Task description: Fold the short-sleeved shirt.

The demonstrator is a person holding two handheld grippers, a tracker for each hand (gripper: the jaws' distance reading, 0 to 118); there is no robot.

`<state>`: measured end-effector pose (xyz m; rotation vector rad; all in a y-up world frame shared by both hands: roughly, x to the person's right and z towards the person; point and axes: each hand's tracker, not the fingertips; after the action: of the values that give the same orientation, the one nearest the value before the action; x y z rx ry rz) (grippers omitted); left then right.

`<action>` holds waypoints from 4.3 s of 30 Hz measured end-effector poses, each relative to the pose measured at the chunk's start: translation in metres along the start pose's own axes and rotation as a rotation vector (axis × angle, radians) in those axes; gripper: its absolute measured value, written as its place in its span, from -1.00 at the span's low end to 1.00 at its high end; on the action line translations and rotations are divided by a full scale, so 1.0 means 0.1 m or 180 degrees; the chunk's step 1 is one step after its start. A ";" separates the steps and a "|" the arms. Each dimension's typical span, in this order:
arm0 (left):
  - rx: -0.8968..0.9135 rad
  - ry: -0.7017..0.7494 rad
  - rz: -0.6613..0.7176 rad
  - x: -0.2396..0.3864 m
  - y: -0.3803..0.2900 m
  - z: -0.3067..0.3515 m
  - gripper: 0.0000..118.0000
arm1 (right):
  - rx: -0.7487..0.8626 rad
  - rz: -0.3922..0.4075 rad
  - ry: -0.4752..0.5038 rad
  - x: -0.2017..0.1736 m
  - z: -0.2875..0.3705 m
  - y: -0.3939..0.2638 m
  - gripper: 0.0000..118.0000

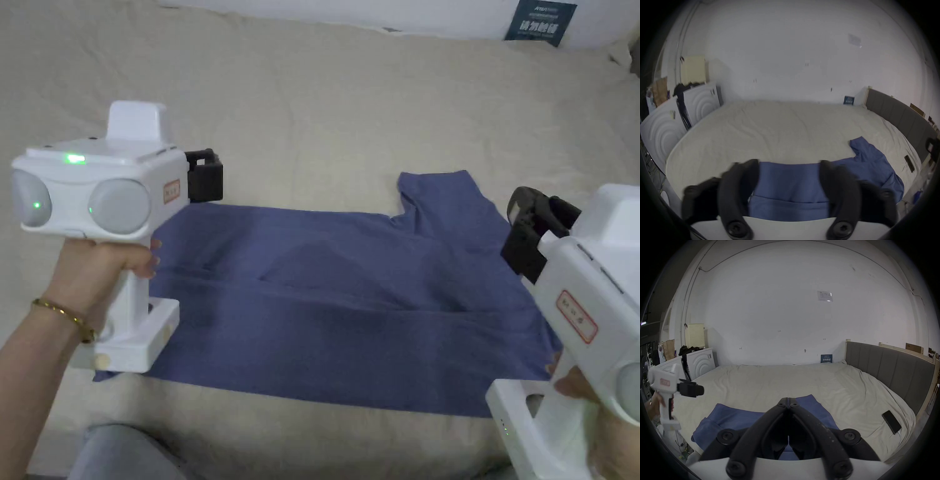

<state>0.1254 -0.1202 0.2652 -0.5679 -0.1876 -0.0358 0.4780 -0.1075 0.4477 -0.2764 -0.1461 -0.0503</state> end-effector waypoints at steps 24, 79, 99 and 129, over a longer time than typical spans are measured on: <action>-0.1619 0.0288 0.0254 -0.70 -0.13 -2.36 -0.97 | -0.0843 -0.0145 -0.0087 0.29 -0.98 -0.31 -0.97; -0.0985 0.0092 0.1068 -1.08 -1.29 0.18 -0.81 | -0.1897 -0.0994 -0.0252 1.45 -0.19 -0.77 -0.94; 0.0977 0.0654 -0.0209 -0.04 -0.62 0.99 1.00 | -0.0176 0.0095 -0.0694 0.76 0.51 0.00 1.00; 0.0489 -0.0325 0.0387 -0.16 -0.46 0.88 0.74 | 0.0050 -0.0088 -0.0376 0.11 0.45 -0.03 -0.98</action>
<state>0.0914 -0.1121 0.3598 -0.4272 -0.2525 0.1249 0.4829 -0.0986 0.4931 -0.2616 -0.2676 -0.0602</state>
